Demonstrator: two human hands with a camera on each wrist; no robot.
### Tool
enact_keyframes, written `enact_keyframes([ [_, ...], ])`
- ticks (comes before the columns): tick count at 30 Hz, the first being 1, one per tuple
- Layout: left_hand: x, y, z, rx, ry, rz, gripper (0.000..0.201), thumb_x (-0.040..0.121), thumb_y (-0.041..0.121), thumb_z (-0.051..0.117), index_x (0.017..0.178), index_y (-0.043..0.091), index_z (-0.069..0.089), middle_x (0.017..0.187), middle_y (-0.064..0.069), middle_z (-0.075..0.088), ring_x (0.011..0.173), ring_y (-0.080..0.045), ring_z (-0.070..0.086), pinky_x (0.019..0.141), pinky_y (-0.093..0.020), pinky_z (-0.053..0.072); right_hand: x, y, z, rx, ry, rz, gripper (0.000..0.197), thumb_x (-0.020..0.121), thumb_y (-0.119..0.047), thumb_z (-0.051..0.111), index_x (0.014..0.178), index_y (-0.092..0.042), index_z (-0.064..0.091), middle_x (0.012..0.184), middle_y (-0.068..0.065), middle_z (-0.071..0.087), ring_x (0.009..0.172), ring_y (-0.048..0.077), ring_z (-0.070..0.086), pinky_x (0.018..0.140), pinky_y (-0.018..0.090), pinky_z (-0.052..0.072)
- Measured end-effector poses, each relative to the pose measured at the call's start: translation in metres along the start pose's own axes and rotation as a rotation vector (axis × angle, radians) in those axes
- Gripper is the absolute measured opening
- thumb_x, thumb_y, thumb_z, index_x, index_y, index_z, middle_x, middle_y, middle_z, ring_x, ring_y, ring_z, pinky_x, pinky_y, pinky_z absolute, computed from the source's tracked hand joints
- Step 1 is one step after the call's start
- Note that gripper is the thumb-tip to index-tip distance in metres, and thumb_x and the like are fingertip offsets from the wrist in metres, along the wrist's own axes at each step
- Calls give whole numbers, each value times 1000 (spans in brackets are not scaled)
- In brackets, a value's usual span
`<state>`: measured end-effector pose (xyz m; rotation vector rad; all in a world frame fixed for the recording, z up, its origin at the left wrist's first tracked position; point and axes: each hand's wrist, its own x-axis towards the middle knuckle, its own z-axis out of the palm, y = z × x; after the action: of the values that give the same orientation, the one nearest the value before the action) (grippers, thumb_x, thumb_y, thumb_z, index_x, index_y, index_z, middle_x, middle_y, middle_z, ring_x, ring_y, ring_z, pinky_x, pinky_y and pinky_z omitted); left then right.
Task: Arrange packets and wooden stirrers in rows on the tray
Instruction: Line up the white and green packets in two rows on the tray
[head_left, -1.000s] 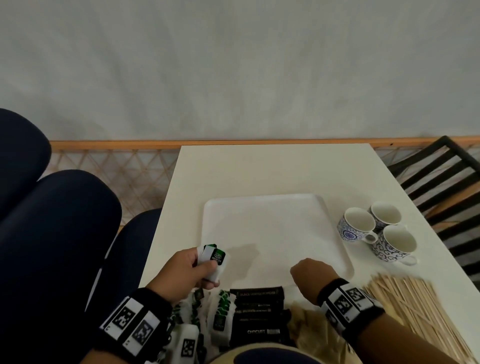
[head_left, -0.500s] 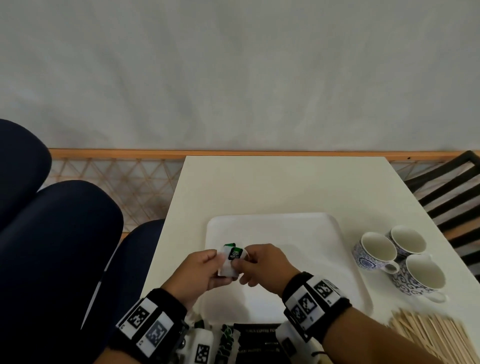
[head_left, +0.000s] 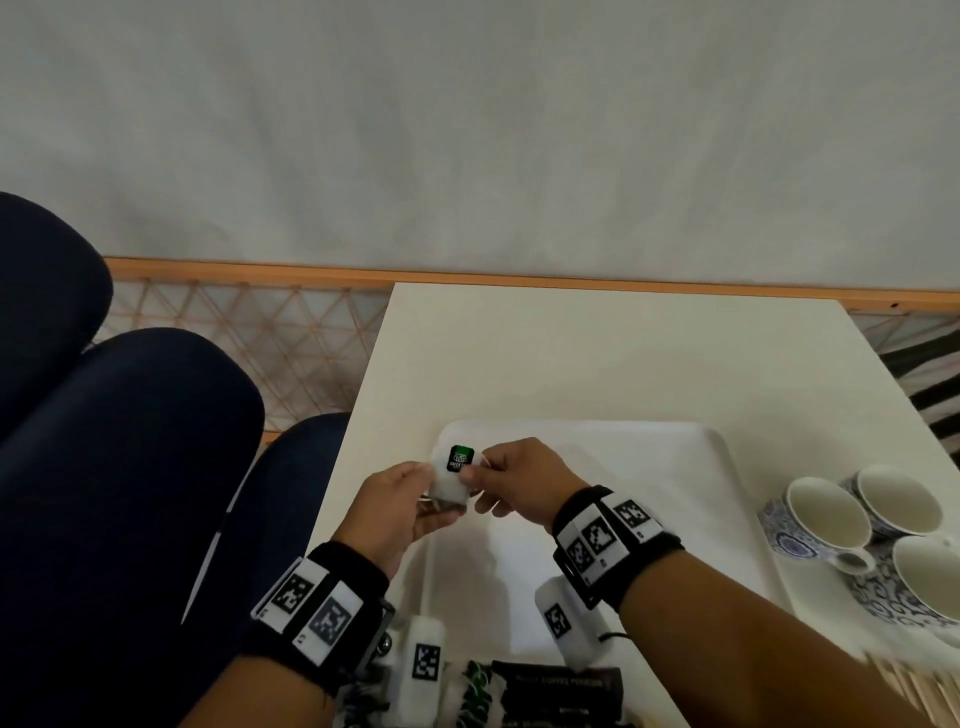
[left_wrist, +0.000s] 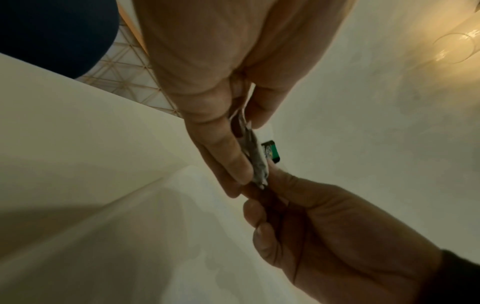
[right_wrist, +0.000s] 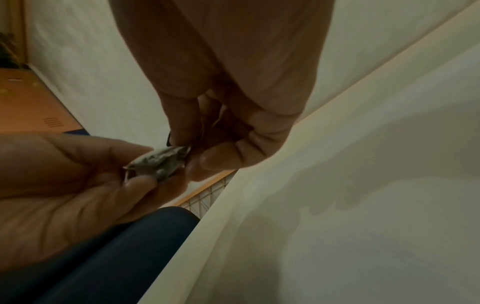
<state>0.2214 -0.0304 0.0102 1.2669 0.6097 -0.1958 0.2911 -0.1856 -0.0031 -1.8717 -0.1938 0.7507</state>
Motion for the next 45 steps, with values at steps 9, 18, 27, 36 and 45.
enact_keyframes([
  [9, 14, 0, -5, -54, 77, 27, 21, 99, 8, 44, 97, -4, 62, 94, -23, 67, 77, -32, 68, 67, -31, 60, 4, -2, -1, 184, 60, -62, 7, 87, -22, 70, 88, -17, 75, 79, 1, 72, 64, 12, 65, 56, 22, 49],
  [18, 12, 1, -2, -39, 52, 49, 20, 98, 10, 51, 89, 0, 65, 87, -15, 68, 73, -25, 70, 67, -28, 59, 5, 1, 6, 222, 156, -173, 8, 85, -15, 72, 91, -17, 77, 79, 3, 72, 63, 11, 60, 57, 22, 49],
  [27, 20, 2, -21, -80, 199, 45, 20, 99, 8, 47, 89, -3, 60, 103, -22, 63, 86, -34, 66, 66, -30, 61, 39, 22, -13, -144, 307, -24, 9, 88, -28, 66, 88, -19, 71, 84, -1, 71, 80, 17, 66, 73, 29, 51],
  [36, 29, 0, -28, -30, 193, 51, 19, 98, 6, 47, 90, -3, 62, 108, -25, 62, 91, -35, 66, 64, -27, 60, 94, 21, -10, -374, 256, 13, 14, 94, -20, 58, 103, -14, 67, 101, 10, 70, 97, 26, 64, 83, 33, 51],
  [45, 28, -2, -31, -19, 169, 36, 20, 99, 7, 46, 89, 0, 62, 108, -25, 64, 96, -39, 66, 66, -28, 61, 109, 19, -7, -531, 282, -5, 18, 94, -28, 55, 101, -16, 66, 102, 7, 68, 92, 23, 59, 71, 24, 40],
])
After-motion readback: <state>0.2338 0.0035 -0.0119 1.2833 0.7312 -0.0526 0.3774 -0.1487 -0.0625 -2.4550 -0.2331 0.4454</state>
